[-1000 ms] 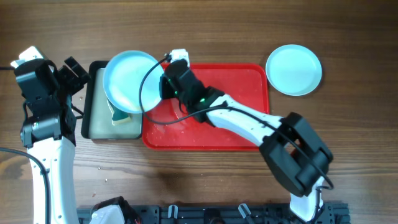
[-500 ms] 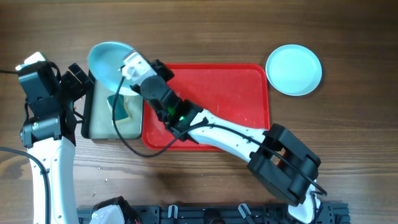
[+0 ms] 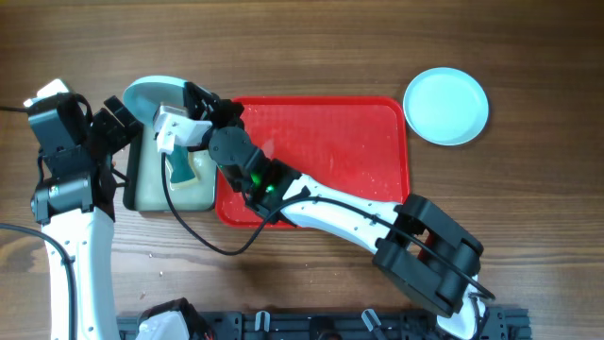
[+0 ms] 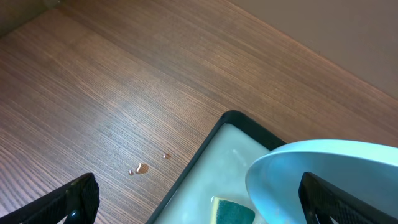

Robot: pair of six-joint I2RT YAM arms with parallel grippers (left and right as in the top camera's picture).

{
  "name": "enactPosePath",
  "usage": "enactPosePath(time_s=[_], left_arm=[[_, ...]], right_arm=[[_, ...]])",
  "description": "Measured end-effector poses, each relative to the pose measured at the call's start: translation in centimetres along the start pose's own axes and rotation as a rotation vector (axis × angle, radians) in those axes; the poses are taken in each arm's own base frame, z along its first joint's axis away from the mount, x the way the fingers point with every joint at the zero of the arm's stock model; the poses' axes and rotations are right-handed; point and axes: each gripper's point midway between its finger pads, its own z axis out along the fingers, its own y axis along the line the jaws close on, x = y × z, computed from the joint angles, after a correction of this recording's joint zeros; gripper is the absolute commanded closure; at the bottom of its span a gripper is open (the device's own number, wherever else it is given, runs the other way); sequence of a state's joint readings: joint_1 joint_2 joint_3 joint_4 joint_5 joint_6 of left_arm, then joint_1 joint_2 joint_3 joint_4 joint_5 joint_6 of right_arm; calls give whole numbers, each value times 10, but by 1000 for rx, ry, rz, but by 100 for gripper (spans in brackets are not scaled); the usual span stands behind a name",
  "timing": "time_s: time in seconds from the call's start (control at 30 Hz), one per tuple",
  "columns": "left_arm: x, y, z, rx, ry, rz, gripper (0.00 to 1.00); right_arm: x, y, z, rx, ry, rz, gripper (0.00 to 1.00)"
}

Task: Clean dirty plates on tray and stack at the side
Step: 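Swing the held blue plate leftward over the water tray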

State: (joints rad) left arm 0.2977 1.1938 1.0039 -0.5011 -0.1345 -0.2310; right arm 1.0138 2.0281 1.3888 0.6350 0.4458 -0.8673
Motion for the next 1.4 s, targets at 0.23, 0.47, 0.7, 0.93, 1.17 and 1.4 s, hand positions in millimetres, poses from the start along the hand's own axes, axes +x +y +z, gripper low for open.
enactPosePath(time_s=[0.23,0.47,0.7,0.93,1.17,1.4], left_arm=[[0,0,0,0,0,0,0],[0,0,0,0,0,0,0],[0,0,0,0,0,0,0],[0,0,0,0,0,0,0],[0,0,0,0,0,0,0],[0,0,0,0,0,0,0]], right_arm=[[-10,-7,0,26,-44,-102,96],[-11,-8,0,30,-44,-193,96],[-11,-7,0,30,-44,-204,96],[-11,-7,0,30,-44,-204,96],[-10,-7,0,29,-43,-205,96],[-6,-2,0,6,-28,-216,96]])
